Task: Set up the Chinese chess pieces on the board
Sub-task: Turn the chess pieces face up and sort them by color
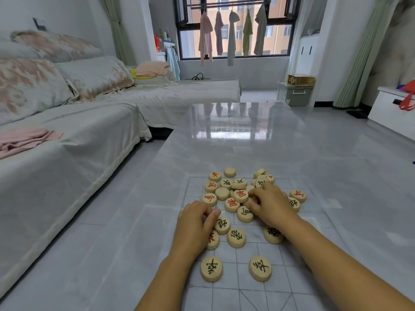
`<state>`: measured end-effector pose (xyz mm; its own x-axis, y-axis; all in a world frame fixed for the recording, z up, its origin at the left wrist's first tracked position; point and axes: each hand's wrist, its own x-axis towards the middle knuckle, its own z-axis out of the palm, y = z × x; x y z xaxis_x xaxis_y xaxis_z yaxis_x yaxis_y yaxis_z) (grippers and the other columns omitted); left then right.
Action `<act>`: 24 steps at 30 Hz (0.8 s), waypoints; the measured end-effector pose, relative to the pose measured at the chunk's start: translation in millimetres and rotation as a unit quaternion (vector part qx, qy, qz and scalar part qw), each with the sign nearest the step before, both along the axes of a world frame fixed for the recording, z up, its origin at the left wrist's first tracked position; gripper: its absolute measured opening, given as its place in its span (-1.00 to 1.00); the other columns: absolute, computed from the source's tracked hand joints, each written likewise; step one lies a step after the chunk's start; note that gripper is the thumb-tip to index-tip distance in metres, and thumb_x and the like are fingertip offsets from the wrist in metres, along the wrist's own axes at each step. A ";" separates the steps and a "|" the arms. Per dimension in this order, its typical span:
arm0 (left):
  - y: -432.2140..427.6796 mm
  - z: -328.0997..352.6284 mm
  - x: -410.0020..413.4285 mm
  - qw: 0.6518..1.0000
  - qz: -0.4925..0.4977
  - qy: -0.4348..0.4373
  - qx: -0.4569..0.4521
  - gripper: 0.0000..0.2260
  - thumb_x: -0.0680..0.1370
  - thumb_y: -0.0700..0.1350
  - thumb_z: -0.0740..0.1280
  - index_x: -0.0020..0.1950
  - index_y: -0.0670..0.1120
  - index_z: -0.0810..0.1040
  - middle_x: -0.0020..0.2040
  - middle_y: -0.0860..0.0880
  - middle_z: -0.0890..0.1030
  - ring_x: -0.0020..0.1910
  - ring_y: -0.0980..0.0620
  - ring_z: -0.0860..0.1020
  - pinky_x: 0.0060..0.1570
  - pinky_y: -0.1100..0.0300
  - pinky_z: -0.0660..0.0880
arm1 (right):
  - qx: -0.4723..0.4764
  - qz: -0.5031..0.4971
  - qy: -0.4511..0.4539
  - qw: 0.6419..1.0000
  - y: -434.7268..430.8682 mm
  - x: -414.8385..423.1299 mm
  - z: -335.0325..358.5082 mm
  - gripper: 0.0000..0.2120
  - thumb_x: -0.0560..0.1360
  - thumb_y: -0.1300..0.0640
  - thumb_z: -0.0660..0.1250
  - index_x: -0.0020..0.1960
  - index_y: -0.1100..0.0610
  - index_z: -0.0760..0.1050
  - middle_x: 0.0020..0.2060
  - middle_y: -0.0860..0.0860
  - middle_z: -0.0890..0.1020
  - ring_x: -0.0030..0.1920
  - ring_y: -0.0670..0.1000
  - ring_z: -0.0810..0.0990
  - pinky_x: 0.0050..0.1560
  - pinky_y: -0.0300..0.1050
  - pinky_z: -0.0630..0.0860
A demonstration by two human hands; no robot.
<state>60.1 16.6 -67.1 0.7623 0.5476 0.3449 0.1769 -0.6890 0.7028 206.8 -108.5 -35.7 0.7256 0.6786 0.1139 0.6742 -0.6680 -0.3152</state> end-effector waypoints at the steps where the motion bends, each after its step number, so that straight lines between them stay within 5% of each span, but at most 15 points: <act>1: 0.8 -1.0 0.3 1.000 -0.003 -0.001 0.007 -0.76 0.53 0.01 0.26 -0.27 -0.08 0.48 -0.22 0.00 0.52 -0.15 0.01 0.46 -0.07 -0.01 0.44 | -0.009 0.003 0.017 1.000 1.5 -1.1 2.5 -0.67 0.51 -0.01 0.22 0.25 0.04 0.44 0.15 0.08 0.42 0.19 0.11 0.38 0.14 -0.03 0.33; 8: -2.9 0.9 -0.2 0.994 -0.093 0.036 0.052 -0.49 0.41 0.26 0.01 0.05 0.04 0.61 0.03 0.18 0.51 0.09 0.18 0.38 0.14 0.17 0.29 | -0.054 0.088 0.082 0.991 -24.7 -14.7 11.7 -0.83 0.47 0.00 0.30 0.02 -0.04 0.37 -0.03 -0.06 0.43 0.06 -0.01 0.41 0.07 -0.12 0.36; 12: -3.4 -1.2 1.0 0.980 -0.157 0.085 0.084 -0.51 0.43 0.25 0.01 0.11 0.08 0.59 0.12 0.15 0.57 0.13 0.20 0.41 0.18 0.12 0.31 | -0.023 0.088 0.151 0.984 -33.3 -18.1 14.4 -0.64 0.44 0.05 0.38 0.20 0.01 0.40 -0.01 -0.05 0.42 0.01 -0.04 0.43 0.01 -0.18 0.41; 17: -3.7 -0.2 0.2 0.987 -0.137 0.058 0.057 -0.67 0.48 0.17 0.11 -0.02 0.05 0.60 -0.08 0.17 0.58 -0.03 0.18 0.46 0.10 0.06 0.41 | 0.049 0.114 0.002 0.992 -52.5 -36.1 5.7 -0.92 0.52 0.09 0.24 0.01 0.01 0.42 -0.04 -0.10 0.36 -0.09 -0.08 0.40 -0.10 -0.21 0.40; 24: -3.3 3.1 3.6 0.999 -0.015 -0.022 0.026 -0.80 0.52 -0.10 0.32 0.14 -0.04 0.55 0.05 0.06 0.56 0.09 0.10 0.47 0.03 0.37 0.36 | 0.146 0.131 0.057 0.979 -68.3 -39.0 -12.6 -0.94 0.51 0.04 0.27 -0.06 -0.01 0.50 -0.11 -0.17 0.49 -0.06 -0.14 0.46 -0.07 -0.28 0.42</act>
<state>63.7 13.3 -64.0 0.7619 0.5053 0.4052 0.1254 -0.7289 0.6731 167.8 -176.8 -48.4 0.5509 0.7934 0.2589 0.7591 -0.3475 -0.5504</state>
